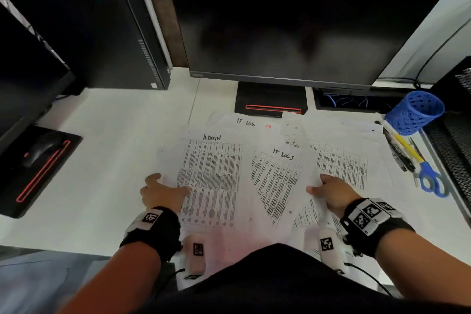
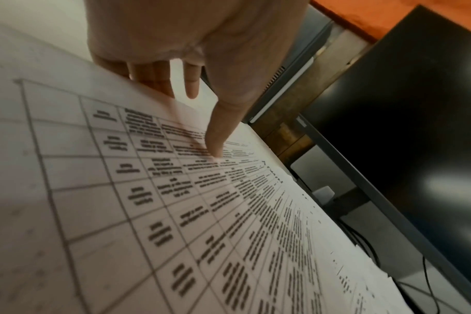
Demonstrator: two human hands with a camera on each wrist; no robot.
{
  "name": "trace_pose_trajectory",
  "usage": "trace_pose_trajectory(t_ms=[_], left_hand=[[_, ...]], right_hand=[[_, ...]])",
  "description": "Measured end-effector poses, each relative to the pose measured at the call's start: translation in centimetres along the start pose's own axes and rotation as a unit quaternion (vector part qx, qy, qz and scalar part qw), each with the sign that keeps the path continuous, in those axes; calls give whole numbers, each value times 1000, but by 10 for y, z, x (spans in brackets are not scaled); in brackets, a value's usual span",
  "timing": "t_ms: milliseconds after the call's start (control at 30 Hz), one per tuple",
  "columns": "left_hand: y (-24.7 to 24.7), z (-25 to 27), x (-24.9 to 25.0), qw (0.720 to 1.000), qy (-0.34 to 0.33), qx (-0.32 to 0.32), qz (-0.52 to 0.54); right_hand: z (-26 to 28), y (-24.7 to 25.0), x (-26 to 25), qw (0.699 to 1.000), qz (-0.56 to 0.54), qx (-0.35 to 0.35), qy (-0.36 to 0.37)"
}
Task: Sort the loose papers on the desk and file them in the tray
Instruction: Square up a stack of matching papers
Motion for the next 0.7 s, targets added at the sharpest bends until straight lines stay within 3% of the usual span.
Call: trace_pose_trajectory(t_ms=[67,167,300,400,500,633,700], left_hand=[[-3,4,2,996,15,-32,76],[-9,9,8,993,10,-67,96],[-14,11,15,993,-62,-99,19],[-5,-3,12,994,-84,-60,35],[6,-18,7,996,-65,-3,-58],[-1,-20,10,992,-77,-67,-80],[-11,-10,12,974,-110,-108,-164]], right_hand=[[3,-6,-1,1000,-12,4,7],[10,-13,-5,999,-14,27,24],[11,-11,-8,998,12,48,26],[11,-1,-11,996,35,77,27],[6,7,-6,996,40,77,14],[0,4,-4,998,38,50,-27],[5,-2,-10,998,23,44,-38]])
Point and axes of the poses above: each hand's wrist, its own z-axis away from the middle knuckle, its own y-axis out of the back of the hand, x = y × z, the point moved 2 cm from there along -z, towards the middle knuckle, and after that the axes turned 6 degrees about -y, right-handed, at the moved point
